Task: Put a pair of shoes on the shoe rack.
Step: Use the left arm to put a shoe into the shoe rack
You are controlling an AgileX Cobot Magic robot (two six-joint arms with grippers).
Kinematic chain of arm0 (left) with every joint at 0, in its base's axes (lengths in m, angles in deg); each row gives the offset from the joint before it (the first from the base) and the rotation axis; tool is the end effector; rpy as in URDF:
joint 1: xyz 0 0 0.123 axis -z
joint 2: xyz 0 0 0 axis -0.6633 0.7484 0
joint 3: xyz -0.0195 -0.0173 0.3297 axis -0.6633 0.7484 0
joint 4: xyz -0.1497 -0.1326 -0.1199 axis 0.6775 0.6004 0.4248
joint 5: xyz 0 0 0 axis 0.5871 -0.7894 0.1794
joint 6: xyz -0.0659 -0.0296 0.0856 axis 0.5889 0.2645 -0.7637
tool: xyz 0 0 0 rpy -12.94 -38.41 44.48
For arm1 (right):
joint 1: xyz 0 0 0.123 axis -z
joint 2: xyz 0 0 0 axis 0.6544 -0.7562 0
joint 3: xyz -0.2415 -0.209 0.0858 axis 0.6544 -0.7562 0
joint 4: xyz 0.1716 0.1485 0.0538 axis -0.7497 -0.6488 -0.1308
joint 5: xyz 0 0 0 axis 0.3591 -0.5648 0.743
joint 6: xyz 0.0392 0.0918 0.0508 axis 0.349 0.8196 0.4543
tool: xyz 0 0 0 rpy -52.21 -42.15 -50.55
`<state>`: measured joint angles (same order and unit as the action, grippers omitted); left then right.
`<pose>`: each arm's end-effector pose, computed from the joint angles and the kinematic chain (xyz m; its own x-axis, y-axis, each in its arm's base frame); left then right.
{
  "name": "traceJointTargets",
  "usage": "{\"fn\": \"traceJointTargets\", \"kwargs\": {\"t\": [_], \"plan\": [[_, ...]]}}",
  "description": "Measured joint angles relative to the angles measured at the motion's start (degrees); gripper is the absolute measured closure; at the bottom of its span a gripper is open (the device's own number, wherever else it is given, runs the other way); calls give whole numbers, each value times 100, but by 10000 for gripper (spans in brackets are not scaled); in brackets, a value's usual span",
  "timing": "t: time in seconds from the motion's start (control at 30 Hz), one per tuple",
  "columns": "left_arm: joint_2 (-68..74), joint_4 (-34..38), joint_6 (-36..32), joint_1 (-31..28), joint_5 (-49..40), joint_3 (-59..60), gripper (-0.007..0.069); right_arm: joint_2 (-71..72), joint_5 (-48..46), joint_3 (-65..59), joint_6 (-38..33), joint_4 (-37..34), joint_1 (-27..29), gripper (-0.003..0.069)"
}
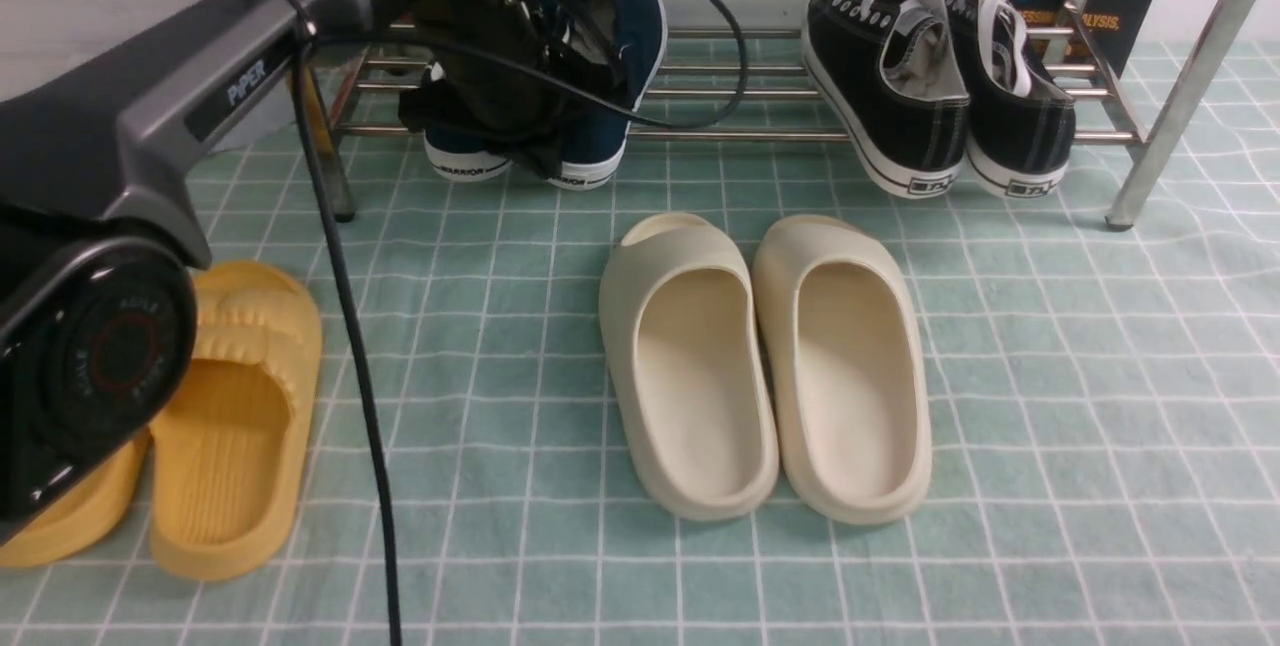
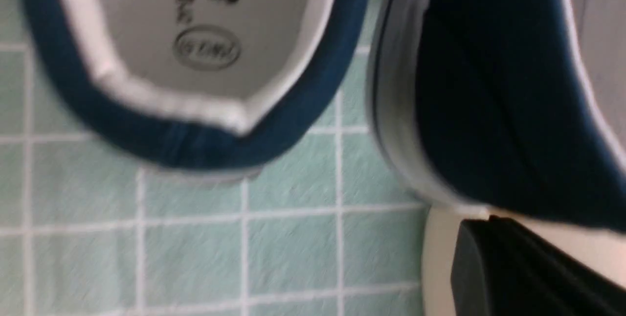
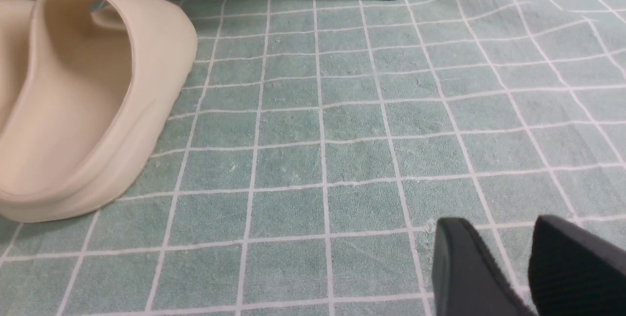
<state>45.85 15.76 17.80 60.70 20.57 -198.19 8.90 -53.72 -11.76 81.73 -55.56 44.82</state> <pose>0.4792 -0.1738 0.2895 -0.8791 -0.0663 -0.4721 0.0526 0.9708 -0.2342 0.0076 0.0047 0.1671 -0.2947 0.1228 -0.9477 0.0553 0.9922 0.1114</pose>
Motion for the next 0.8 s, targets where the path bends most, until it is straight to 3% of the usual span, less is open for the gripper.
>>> {"fn": "traceJointTargets", "kwargs": {"t": [0.47, 0.8], "plan": [[108, 272, 133, 11, 990, 65, 638, 0, 0, 0, 0, 0, 0, 420], [-262, 173, -19, 5, 650, 49, 638, 0, 0, 0, 0, 0, 0, 420]]}}
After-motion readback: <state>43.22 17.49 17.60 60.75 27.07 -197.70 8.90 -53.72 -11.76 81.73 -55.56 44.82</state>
